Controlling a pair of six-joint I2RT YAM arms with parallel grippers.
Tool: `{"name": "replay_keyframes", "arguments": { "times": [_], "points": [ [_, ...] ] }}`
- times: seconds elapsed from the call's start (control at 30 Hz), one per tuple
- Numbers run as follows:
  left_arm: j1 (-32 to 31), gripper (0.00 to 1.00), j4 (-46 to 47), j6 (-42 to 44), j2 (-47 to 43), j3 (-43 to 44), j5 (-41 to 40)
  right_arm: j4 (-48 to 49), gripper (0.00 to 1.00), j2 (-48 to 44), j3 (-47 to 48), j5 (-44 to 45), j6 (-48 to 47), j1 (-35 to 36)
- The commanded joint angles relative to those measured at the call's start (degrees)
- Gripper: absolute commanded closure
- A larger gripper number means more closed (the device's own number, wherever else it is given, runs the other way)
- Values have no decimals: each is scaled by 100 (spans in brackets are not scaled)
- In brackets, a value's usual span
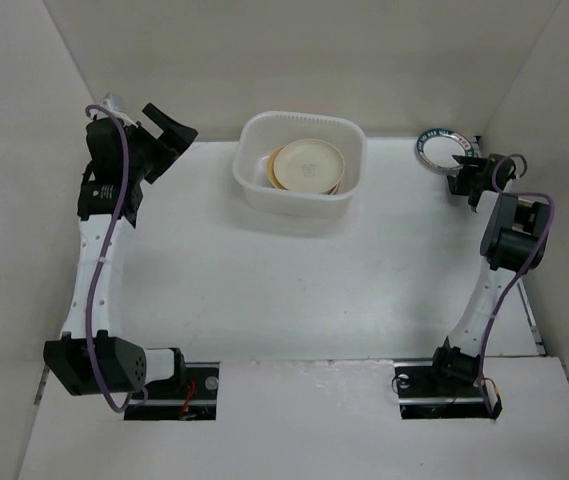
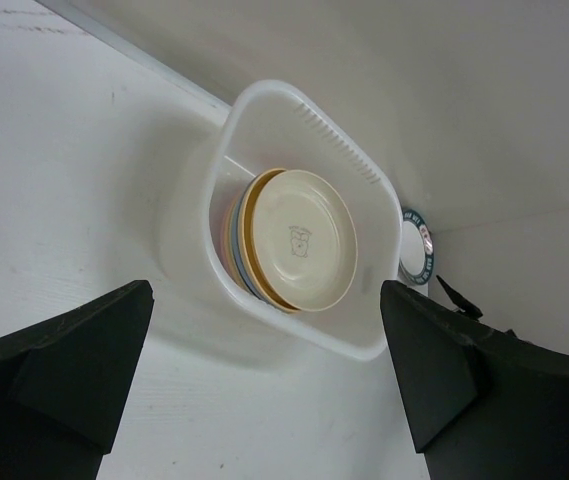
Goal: Place the plates into the plastic bin on the countertop
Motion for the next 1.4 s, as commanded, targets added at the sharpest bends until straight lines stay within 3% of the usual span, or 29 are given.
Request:
{"name": "replay_keyframes", "arguments": {
  "times": [0.0,0.37,0.53,0.67,0.87,0.93,1.07,1.23,1.37],
  "points": [
    [112,0,60,-37,-320,7,14,-147,31,212,464,1,185,86],
    [463,0,-186,-20,-417,77,-39,-1140,36,783,1361,256,203,253],
    [631,0,-230,-55,-443,130,-48,-1245,44,1047,1730,362,352,297],
    [701,0,-309,-55,-417,253,-83,-1386,59,1188,1968,458,432,333],
    [754,0,-353,-28,-417,262,-83,-1351,94,1127,1872,468,502,350],
    [762,0,-336,-28,-408,209,-83,-1264,100,952,1609,441,476,368],
    [763,0,-248,-20,-390,86,-83,-738,100,153,609,389,327,490],
    [771,0,-37,-54,-355,-247,-83,220,100,-1419,-982,82,142,692],
    [728,0,112,-63,-355,-607,-92,407,100,-2632,-1494,-252,-7,1000]
  ]
}}
